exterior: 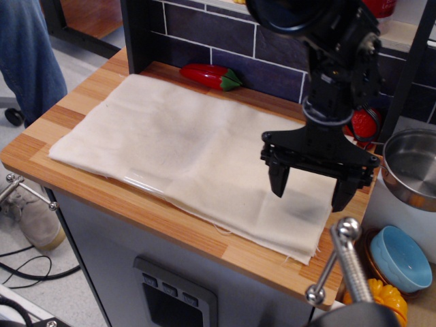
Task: Fold cloth in half
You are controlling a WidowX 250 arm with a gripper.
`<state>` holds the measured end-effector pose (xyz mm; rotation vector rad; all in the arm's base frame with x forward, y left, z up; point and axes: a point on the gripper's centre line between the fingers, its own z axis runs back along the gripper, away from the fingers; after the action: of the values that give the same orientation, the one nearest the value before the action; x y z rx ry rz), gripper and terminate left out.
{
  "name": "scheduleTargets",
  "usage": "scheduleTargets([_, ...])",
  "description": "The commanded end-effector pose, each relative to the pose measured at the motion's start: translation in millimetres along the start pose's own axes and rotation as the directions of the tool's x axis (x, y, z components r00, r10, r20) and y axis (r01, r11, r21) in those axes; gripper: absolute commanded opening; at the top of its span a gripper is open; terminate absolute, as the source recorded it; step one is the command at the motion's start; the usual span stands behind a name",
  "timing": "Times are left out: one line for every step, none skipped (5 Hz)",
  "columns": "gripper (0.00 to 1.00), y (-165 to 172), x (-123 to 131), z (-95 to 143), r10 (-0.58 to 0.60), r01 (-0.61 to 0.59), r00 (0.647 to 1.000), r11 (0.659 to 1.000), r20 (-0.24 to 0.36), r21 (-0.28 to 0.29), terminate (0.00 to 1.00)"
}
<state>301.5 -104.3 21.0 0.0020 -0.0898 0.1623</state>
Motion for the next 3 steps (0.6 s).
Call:
scheduleTargets([1.00,-20,14,-6,-0.020,0.018,0.997,1.000,0.078,0.023,0.00])
scheduleTargets([1.00,-24,26,-6,-0.029,0.024,0.996,0.998,0.090,0.049,0.00])
scheduleTargets([1.00,-24,19,-14,-0.051,0.043,0.993,0.996,0.109,0.082,0.00])
